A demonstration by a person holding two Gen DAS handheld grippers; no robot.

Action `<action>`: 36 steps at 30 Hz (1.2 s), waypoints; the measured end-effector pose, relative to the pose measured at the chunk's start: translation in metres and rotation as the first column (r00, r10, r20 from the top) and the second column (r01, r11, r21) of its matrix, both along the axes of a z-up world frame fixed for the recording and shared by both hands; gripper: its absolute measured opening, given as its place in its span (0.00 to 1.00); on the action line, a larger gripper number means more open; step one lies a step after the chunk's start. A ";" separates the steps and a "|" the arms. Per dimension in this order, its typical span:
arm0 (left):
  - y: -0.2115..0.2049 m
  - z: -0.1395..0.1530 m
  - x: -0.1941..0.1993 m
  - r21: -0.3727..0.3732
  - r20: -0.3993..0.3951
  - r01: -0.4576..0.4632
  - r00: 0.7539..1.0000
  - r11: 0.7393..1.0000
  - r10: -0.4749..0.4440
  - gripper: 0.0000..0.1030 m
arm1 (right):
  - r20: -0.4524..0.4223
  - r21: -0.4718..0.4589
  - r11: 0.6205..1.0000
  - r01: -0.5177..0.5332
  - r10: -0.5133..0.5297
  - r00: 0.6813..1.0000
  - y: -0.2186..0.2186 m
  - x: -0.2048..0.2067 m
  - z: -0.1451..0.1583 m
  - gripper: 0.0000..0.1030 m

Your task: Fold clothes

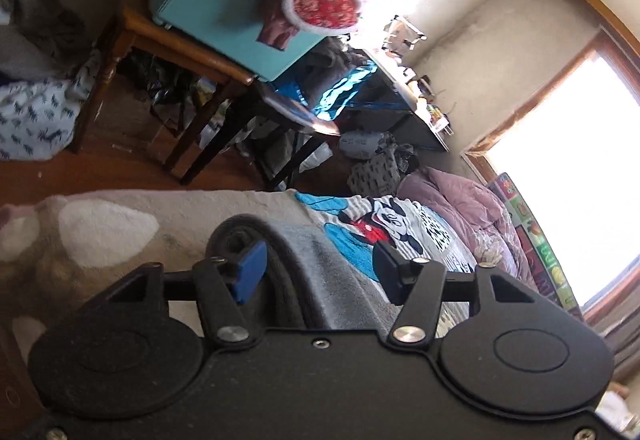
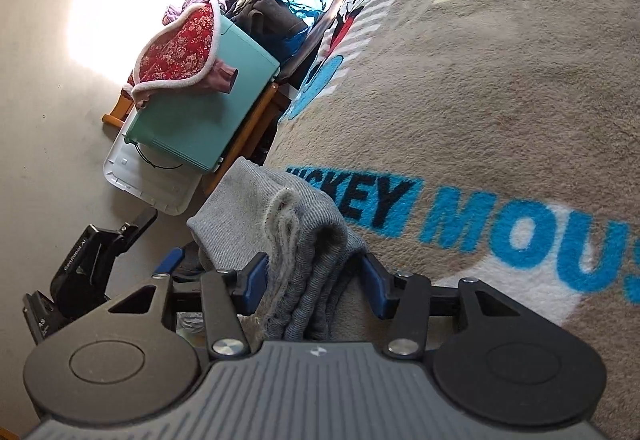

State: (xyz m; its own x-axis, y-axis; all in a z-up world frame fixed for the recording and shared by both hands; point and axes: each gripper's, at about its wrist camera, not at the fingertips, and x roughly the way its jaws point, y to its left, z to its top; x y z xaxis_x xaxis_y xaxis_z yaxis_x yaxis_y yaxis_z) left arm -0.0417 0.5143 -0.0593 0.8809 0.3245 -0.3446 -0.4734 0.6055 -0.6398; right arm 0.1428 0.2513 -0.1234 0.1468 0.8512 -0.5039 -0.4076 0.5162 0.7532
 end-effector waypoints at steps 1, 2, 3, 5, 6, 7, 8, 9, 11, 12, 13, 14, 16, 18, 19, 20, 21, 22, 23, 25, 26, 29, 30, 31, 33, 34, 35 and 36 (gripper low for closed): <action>-0.010 0.004 0.006 0.065 -0.011 0.034 0.999 0.997 -0.034 0.44 | 0.012 -0.006 1.000 -0.004 0.004 1.000 0.001 -0.001 0.000 0.48; -0.020 0.005 0.013 0.125 -0.029 0.071 0.997 0.990 -0.068 0.44 | 0.025 -0.012 1.000 -0.009 0.009 1.000 0.002 -0.002 0.001 0.48; -0.028 0.003 0.021 0.173 -0.059 0.106 0.994 0.979 -0.097 0.39 | 0.037 -0.019 1.000 -0.014 0.014 0.999 0.003 -0.003 0.002 0.48; -0.040 -0.018 0.037 0.237 -0.192 0.146 0.976 0.960 -0.101 0.38 | 0.047 -0.018 1.000 -0.019 0.020 0.999 0.002 -0.004 0.001 0.48; -0.043 -0.034 0.045 0.238 -0.267 0.171 0.958 0.956 -0.105 0.36 | 0.037 -0.011 1.000 -0.017 0.018 0.999 0.000 -0.003 -0.001 0.48; -0.047 -0.050 0.047 0.265 -0.293 0.182 0.951 0.947 -0.101 0.35 | 0.026 -0.005 1.000 -0.016 0.016 1.000 -0.001 -0.002 -0.003 0.47; -0.053 -0.059 0.043 0.314 -0.274 0.173 0.958 0.934 -0.085 0.35 | 0.017 0.000 1.000 -0.016 0.016 1.000 -0.002 0.000 -0.005 0.47; -0.056 -0.061 0.040 0.332 -0.261 0.164 0.962 0.929 -0.076 0.36 | 0.013 0.003 1.000 -0.017 0.017 1.000 -0.003 0.001 -0.006 0.47; -0.059 -0.062 0.036 0.341 -0.255 0.153 0.965 0.928 -0.065 0.38 | 0.020 -0.004 1.000 -0.021 0.021 1.000 -0.003 -0.001 -0.003 0.47; -0.061 -0.058 0.033 0.338 -0.255 0.153 0.965 0.929 -0.066 0.39 | 0.027 -0.013 1.000 -0.023 0.023 0.999 -0.004 -0.002 0.001 0.48; -0.064 -0.053 0.031 0.332 -0.257 0.156 0.964 0.930 -0.070 0.44 | 0.051 -0.024 0.999 -0.026 0.027 0.998 -0.006 -0.006 0.007 0.52; -0.068 -0.048 0.028 0.326 -0.258 0.159 0.963 0.932 -0.074 0.45 | 0.083 -0.036 0.999 -0.030 0.033 0.996 -0.009 -0.012 0.015 0.52; -0.074 -0.038 0.024 0.313 -0.260 0.165 0.962 0.935 -0.083 0.45 | 0.123 -0.055 0.997 -0.056 0.063 0.990 -0.014 -0.020 0.025 0.52; -0.080 -0.030 0.018 0.291 -0.259 0.170 0.961 0.942 -0.094 0.45 | 0.130 -0.070 0.996 -0.061 0.070 0.989 -0.025 -0.024 0.032 0.52; -0.084 -0.027 0.014 0.270 -0.254 0.172 0.962 0.948 -0.102 0.48 | 0.129 -0.075 0.996 -0.057 0.066 0.989 -0.032 -0.025 0.035 0.52; -0.089 -0.024 0.011 0.250 -0.252 0.174 0.962 0.952 -0.110 0.50 | 0.131 -0.080 0.995 -0.051 0.062 0.989 -0.038 -0.026 0.038 0.52; -0.094 -0.020 0.007 0.235 -0.248 0.177 0.962 0.956 -0.117 0.53 | 0.136 -0.083 0.996 -0.046 0.057 0.989 -0.048 -0.026 0.042 0.52; -0.099 -0.017 0.004 0.222 -0.243 0.179 0.962 0.958 -0.123 0.56 | 0.140 -0.087 0.995 -0.041 0.053 0.989 -0.055 -0.027 0.046 0.52; -0.105 -0.013 0.000 0.205 -0.240 0.183 0.962 0.961 -0.132 0.57 | 0.151 -0.097 0.995 -0.033 0.048 0.987 -0.063 -0.028 0.051 0.52; -0.117 -0.007 -0.005 0.174 -0.236 0.194 0.960 0.965 -0.150 0.65 | 0.181 -0.120 0.993 -0.014 0.036 0.983 -0.080 -0.032 0.061 0.58; -0.123 -0.003 -0.008 0.157 -0.237 0.201 0.958 0.967 -0.160 0.66 | 0.198 -0.131 0.991 -0.006 0.032 0.980 -0.088 -0.034 0.067 0.61; -0.140 0.006 -0.012 0.119 -0.247 0.225 0.950 0.967 -0.190 0.72 | 0.234 -0.157 0.987 0.026 0.011 0.972 -0.114 -0.040 0.081 0.69; -0.147 0.010 -0.013 0.110 -0.253 0.233 0.947 0.966 -0.200 0.76 | 0.246 -0.163 0.986 0.037 0.004 0.969 -0.122 -0.043 0.085 0.71; -0.154 0.013 -0.013 0.103 -0.260 0.242 0.943 0.965 -0.209 0.80 | 0.257 -0.169 0.984 0.048 -0.002 0.966 -0.129 -0.045 0.090 0.75; -0.168 0.021 -0.014 0.095 -0.271 0.259 0.936 0.961 -0.225 0.82 | 0.281 -0.181 0.981 0.074 -0.021 0.959 -0.145 -0.052 0.099 0.81; -0.175 0.025 -0.014 0.100 -0.278 0.267 0.932 0.958 -0.231 0.84 | 0.293 -0.186 0.979 0.088 -0.030 0.956 -0.154 -0.055 0.103 0.83; -0.185 0.030 -0.013 0.106 -0.289 0.282 0.926 0.954 -0.241 0.85 | 0.304 -0.191 0.976 0.103 -0.041 0.952 -0.162 -0.058 0.108 0.84; -0.193 0.034 -0.013 0.109 -0.297 0.299 0.920 0.948 -0.256 0.85 | 0.314 -0.194 0.974 0.117 -0.051 0.948 -0.170 -0.061 0.112 0.87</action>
State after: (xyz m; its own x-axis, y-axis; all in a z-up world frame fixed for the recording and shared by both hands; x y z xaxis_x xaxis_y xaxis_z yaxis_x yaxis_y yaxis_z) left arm -0.0543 0.3213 -0.0253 0.8201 0.1470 -0.5530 -0.4165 0.8161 -0.4006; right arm 0.0822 0.0811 -0.0115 0.3876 0.7105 -0.5874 -0.5492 0.6897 0.4718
